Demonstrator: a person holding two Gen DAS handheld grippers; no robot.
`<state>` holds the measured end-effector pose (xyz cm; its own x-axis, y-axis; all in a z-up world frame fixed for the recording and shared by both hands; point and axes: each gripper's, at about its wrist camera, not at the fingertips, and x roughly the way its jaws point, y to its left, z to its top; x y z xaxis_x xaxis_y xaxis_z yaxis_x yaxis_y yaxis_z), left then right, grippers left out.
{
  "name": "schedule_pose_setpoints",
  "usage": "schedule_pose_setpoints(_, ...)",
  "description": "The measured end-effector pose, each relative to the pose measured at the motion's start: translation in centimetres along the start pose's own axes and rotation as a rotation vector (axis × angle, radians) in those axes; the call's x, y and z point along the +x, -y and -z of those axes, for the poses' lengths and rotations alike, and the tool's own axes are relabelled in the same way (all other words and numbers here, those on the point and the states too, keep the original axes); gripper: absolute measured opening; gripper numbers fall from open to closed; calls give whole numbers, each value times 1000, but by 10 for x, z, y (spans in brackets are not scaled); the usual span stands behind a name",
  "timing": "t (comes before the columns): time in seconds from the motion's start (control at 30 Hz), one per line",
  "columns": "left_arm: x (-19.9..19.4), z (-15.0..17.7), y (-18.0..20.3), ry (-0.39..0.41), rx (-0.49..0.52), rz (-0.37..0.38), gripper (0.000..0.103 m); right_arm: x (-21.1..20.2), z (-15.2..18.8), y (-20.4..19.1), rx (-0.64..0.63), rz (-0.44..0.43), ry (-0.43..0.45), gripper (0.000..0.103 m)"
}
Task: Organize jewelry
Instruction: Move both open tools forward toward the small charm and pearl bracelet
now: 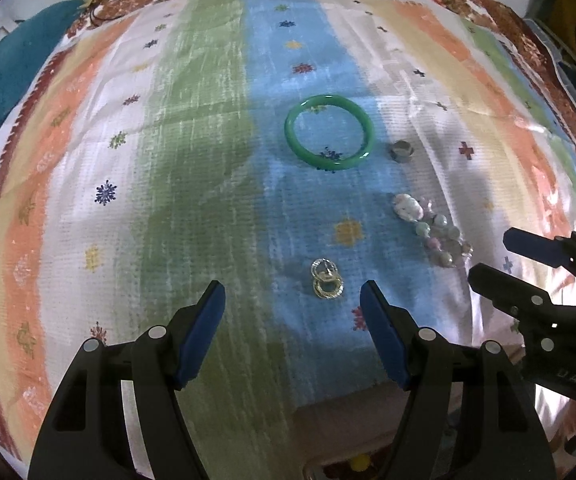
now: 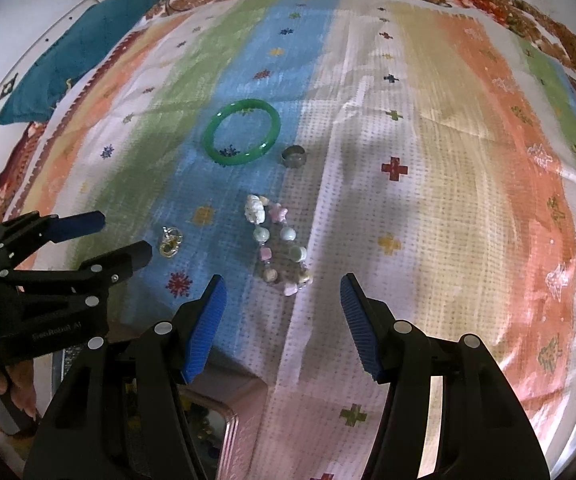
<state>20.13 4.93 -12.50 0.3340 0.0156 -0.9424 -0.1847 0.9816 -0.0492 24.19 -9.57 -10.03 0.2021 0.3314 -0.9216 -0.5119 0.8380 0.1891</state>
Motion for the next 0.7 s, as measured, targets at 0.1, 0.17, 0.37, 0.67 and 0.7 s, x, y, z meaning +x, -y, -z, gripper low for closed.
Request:
schedule_pose_setpoints(0.1,4,-3,-4,-5,-9,2,70,2,-2,1,-1,1,-1,59)
schedule_pose_setpoints(0.17,7,-5,-4,-9,-14,9,70,5,-4,1,-5,3,-2,59)
schedule_pose_setpoints(0.37,15,-9,0,-27,2,11,70,15,-7,1,-23,16,-19,59)
schedule_pose_setpoints(0.67,28,-16,5,-61,38,14,58,29,-9,3,-31,25,-34,59)
schedule_pose_setpoints(0.7,30,-16,5,-68,41,14,53,30,-10,3,-32,25,-35,59)
